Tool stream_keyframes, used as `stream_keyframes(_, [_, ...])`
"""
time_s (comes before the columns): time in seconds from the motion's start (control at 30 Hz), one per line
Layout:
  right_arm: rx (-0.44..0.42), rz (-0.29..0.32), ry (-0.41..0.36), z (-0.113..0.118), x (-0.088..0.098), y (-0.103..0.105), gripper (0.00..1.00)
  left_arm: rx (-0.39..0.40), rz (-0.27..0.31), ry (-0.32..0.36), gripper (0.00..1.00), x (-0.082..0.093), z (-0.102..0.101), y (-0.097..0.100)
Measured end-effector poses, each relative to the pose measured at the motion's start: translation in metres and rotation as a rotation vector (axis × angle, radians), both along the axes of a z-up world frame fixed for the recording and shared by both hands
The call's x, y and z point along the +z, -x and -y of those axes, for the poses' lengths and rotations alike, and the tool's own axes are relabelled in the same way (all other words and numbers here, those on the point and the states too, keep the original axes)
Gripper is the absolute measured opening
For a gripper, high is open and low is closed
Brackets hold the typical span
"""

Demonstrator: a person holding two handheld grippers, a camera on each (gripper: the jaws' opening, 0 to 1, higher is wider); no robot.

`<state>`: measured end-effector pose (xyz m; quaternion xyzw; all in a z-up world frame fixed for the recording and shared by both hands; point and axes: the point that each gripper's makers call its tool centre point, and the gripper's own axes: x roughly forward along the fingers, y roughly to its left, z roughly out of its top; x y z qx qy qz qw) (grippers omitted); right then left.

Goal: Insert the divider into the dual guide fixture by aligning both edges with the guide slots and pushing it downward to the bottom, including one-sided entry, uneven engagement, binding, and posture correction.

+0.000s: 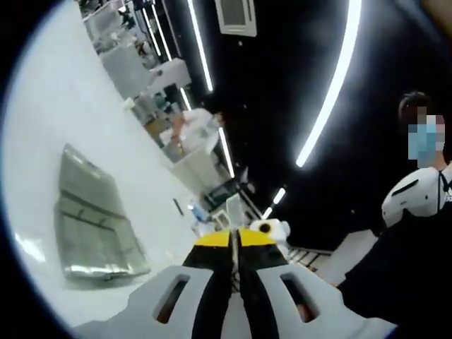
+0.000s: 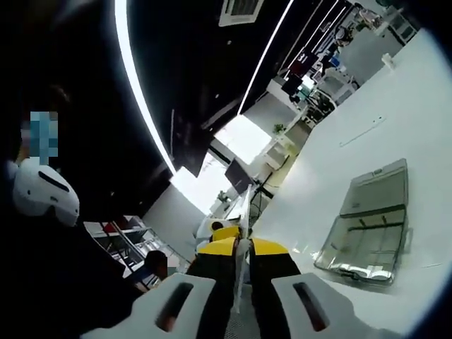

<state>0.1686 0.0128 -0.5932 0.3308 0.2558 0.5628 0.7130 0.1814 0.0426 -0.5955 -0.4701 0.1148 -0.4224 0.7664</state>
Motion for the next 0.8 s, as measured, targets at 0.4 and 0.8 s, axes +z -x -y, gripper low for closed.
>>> stream_keyframes(0.4, [-0.073, 0.093, -0.040, -0.001, 0.017, -0.003, 0.00, 0.033, 0.040, 0.050, 0.01, 0.012, -0.003, -0.006])
stream_keyframes(0.8, [-0.156, 0.090, 0.008, 0.002, 0.016, -0.017, 0.00, 0.088, 0.132, -0.180, 0.11, 0.002, -0.006, -0.010])
